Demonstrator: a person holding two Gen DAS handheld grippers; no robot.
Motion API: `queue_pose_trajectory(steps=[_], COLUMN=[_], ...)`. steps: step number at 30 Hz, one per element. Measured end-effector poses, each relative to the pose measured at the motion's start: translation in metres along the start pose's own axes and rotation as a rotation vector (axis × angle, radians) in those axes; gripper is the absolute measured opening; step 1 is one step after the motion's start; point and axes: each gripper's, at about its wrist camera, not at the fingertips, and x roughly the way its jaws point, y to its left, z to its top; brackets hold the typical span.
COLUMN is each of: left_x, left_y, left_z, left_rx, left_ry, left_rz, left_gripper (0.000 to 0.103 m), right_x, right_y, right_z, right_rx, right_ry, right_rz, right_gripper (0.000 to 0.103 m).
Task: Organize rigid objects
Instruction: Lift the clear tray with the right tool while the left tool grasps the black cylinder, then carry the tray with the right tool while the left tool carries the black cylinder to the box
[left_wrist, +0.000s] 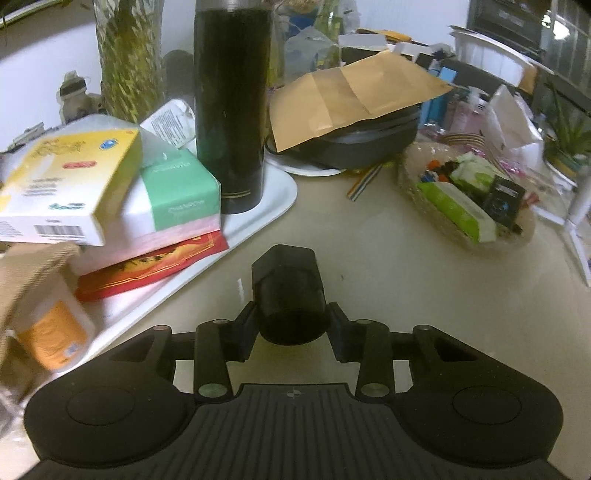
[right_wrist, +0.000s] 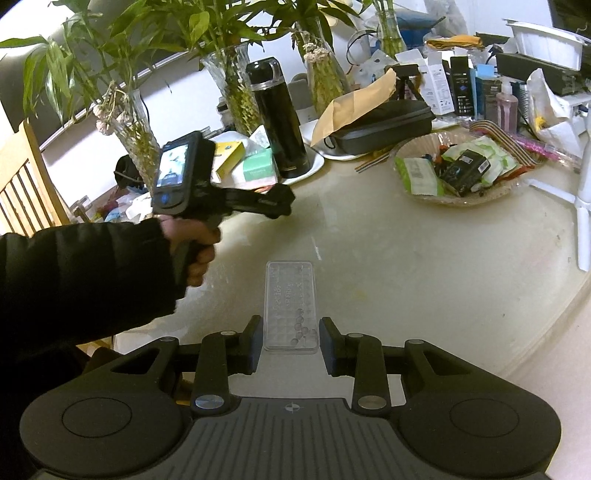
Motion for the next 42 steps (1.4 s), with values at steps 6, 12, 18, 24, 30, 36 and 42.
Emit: queue_pose_trajectory(steps=[6, 12, 18, 24, 30, 36, 42], left_x=[-0.033, -0.065, -0.100, -0.133, -0.162, -0.192, -0.218], left_y=[0.002, 0.003, 0.008, 0.012, 0.016, 0.016, 0.013], left_z=[-0.004, -0.008, -0.013, -0.016, -0.025, -0.039, -0.050], left_rx=[0.019, 0.030, 0.042, 0.050, 0.047, 0.055, 0.074], left_ry=[0.004, 0.002, -0.004, -0.011, -0.015, -0.014, -0.009], left_rz=[-0.017, -0.024, -0.054, -0.066, -0.072, -0.085, -0.110], left_gripper=[0.038, 0.038, 0.038, 0.038, 0.038, 0.038, 0.038], right_x=[0.002, 0.002, 0.001, 0.001, 0.001, -0.003, -0.014], right_y=[0.004, 0.005, 0.008, 0.010, 0.013, 0.021, 0.041], right_z=[0.001, -0.001, -0.003, -0.003, -0.004, -0.001, -0.004], right_rx=[-0.014, -0.024, -0.049, -0.059, -0.080, -0.101, -0.109], right_ry=[-0.002, -0.012, -0.019, -0.026, -0.037, -0.032, 0.010], right_rz=[-0.017, -0.041, -0.084, -0.106, -0.124, -0.156, -0.142], right_gripper=[0.035, 0.035, 0.035, 0.035, 0.035, 0.035, 0.035])
